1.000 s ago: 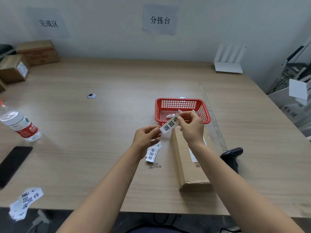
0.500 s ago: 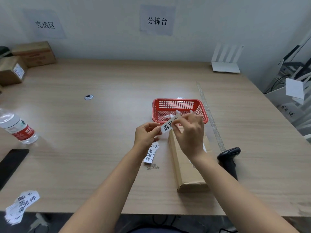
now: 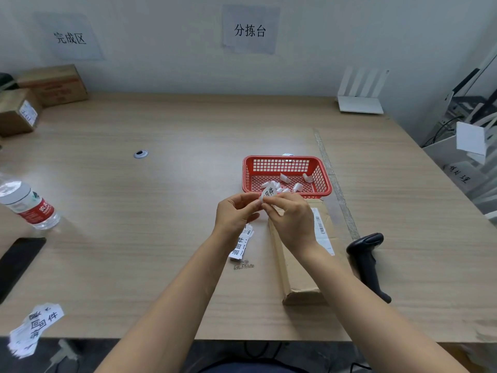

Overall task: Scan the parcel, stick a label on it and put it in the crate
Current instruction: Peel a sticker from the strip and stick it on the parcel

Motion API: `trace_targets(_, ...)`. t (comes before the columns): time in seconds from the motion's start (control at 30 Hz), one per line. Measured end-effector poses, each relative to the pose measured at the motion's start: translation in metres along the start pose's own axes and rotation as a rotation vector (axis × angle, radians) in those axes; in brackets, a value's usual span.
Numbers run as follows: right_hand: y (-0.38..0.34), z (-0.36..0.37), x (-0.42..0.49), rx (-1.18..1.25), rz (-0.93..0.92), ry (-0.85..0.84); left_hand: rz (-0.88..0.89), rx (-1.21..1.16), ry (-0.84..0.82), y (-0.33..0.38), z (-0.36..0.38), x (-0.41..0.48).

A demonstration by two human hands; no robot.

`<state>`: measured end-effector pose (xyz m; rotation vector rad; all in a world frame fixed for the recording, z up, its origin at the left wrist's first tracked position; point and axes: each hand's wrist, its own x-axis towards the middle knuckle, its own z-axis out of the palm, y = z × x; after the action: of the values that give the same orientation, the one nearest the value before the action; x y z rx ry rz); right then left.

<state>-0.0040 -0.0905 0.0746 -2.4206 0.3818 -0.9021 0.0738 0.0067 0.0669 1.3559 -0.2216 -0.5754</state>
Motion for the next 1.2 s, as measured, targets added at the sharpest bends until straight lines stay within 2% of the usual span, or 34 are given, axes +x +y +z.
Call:
trace_targets(0.23, -0.002, -0.003, -0.001, -0.017, -0.024, 0.030, 0.005, -0.055, -0.014, 0.000, 0.004, -0.002)
trace_targets(0.67, -0.006, -0.010, -0.001, -0.161, -0.106, 0.020, 0.089, 0.094, 0.008, 0.001, 0.007, -0.004)
trace_targets(0.8, -0.010, -0.012, 0.000, -0.212, -0.110, 0.012, 0.152, 0.192, 0.033, 0.002, 0.009, -0.006)
trace_targets(1.2, -0.014, -0.011, -0.003, -0.299, -0.110, -0.030, 0.171, 0.291, 0.187, -0.003, 0.017, -0.013)
